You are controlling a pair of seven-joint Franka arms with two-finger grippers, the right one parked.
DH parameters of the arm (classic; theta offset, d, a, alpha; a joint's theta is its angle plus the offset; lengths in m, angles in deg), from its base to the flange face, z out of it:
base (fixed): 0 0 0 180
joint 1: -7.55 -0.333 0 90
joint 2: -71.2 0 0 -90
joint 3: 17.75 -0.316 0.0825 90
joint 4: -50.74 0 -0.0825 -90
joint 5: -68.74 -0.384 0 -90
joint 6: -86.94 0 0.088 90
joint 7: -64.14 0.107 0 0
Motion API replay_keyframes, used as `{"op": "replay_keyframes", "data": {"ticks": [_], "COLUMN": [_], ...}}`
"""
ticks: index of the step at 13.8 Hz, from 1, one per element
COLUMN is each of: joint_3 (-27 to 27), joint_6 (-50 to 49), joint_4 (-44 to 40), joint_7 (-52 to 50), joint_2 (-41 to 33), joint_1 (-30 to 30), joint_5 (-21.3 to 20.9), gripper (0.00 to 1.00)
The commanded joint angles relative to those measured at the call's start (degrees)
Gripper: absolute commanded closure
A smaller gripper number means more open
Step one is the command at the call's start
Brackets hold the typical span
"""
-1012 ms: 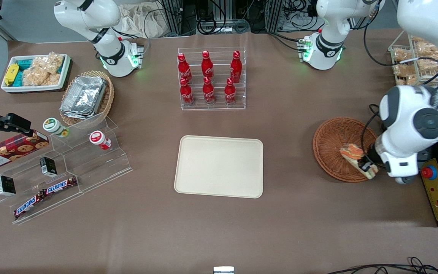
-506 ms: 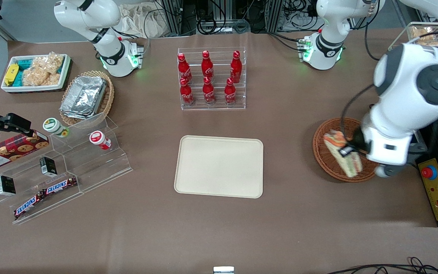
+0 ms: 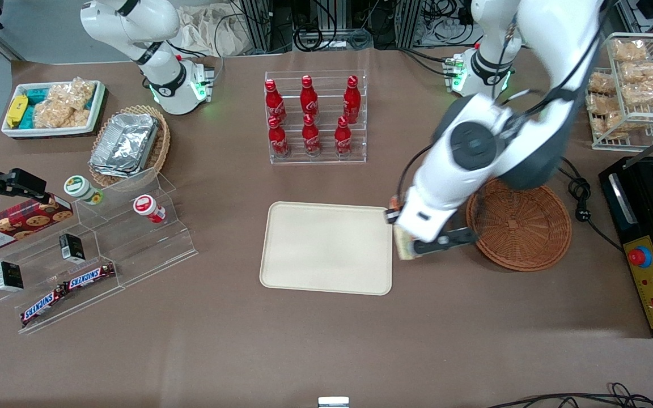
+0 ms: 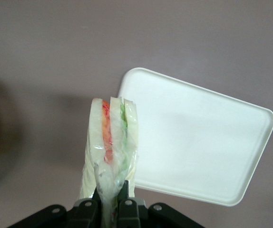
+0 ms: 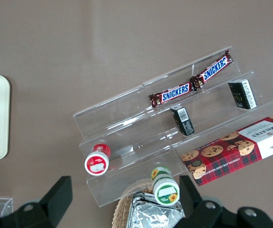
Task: Place sandwich from basket to tray
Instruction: 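Carry the sandwich with the left gripper over the cream tray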
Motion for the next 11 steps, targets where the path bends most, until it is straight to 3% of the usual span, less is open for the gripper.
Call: {"op": "replay_keyframes", "data": {"ticks": [1,9,10,11], "joint_3": [0.13,-0.05,-0.05,-0.05], "joint_6": [5.61,10.54,10.64,10.64], "joint_4": [-2.35,-2.08,-2.08,-2.08], "joint_7": [0.11,0.63,0.11,0.11], "joint_2": [8.16,16.18,16.27,16.45], "joint_1": [2.67,3.47,3.56,3.65], "joint_5": [-4.6,-9.27,-9.18,-9.27], "gripper": [1.0,1.0,0.89,0.7]}}
